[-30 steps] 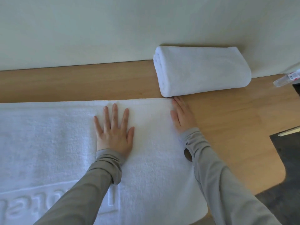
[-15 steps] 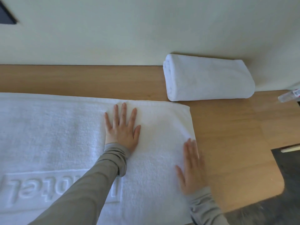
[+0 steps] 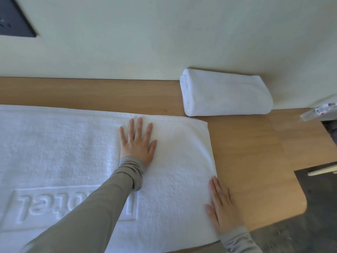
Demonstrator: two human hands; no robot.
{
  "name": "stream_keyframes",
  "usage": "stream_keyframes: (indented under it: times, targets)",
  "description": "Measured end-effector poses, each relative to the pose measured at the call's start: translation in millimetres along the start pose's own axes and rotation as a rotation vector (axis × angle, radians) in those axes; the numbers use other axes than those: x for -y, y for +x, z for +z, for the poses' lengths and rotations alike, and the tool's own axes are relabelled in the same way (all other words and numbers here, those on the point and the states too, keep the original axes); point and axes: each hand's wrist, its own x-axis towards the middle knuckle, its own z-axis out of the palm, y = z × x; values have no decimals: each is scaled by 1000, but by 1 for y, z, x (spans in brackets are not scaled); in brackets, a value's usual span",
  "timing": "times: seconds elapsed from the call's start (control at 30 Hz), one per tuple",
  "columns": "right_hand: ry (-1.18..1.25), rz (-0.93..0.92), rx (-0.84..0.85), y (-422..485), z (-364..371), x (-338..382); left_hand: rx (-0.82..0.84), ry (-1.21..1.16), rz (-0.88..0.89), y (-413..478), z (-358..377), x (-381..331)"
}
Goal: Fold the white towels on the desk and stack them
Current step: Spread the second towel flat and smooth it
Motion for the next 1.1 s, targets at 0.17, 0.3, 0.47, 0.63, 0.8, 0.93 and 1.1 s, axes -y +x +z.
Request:
stream_keyframes:
  times: [0.17, 0.3, 0.47, 0.63, 0.8, 0.93, 1.1]
  targets:
    - [206, 155, -74, 27, -29, -3, -24, -412, -29, -2, -25, 1]
    - [547, 309, -62, 85, -63, -1, -192, -761, -146, -24, -47, -1]
    - [680, 310, 58, 170, -92, -12, -272, -706, -317, -55, -39, -1]
    - [443, 145, 62, 222, -99, -32, -328, -655, -500, -68, -23, -30]
    - [642, 86, 136, 229, -100, -44, -392, -600, -826, -96, -15, -93]
    - [691, 23, 274, 235, -108, -40, -501, -642, -1285, -130, -10, -148]
    - [501, -70, 315, 237, -116, -31, -528, -902, -1810, -160, -8, -196]
